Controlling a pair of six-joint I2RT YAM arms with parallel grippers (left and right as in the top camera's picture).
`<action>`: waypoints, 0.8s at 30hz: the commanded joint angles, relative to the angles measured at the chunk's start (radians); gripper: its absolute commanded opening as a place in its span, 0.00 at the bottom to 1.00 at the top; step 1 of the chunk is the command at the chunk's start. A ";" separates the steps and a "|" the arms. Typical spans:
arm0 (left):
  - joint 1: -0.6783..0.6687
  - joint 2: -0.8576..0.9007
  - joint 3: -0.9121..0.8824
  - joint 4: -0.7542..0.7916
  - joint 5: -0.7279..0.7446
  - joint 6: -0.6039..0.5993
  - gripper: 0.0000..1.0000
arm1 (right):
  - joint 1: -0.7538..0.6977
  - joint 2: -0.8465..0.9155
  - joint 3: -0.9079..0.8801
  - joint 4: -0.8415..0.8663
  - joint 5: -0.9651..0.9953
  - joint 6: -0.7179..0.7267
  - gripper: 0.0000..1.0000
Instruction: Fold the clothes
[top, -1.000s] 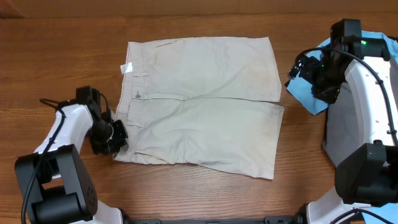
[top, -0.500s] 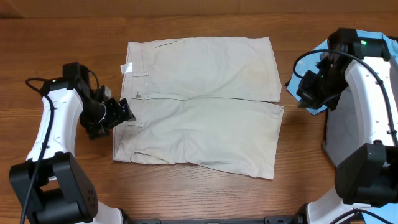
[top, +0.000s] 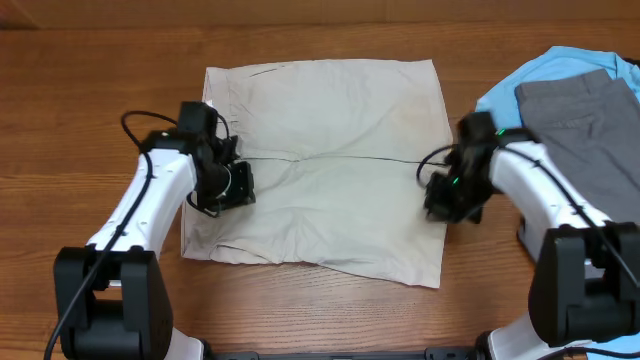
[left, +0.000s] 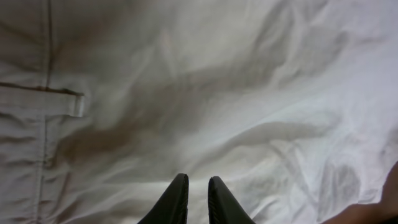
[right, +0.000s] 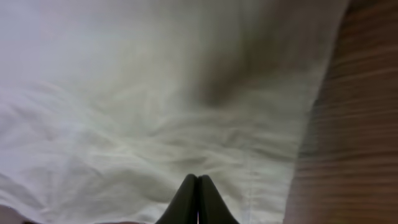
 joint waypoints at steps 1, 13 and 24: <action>-0.006 -0.017 -0.054 0.028 -0.076 -0.047 0.15 | 0.005 -0.022 -0.086 0.063 -0.023 0.048 0.04; -0.006 -0.017 -0.212 0.138 -0.141 -0.047 0.12 | 0.005 -0.022 -0.307 0.239 0.079 0.170 0.04; -0.005 -0.017 -0.296 0.209 -0.178 -0.046 0.16 | -0.075 -0.022 -0.266 0.045 0.239 0.346 0.04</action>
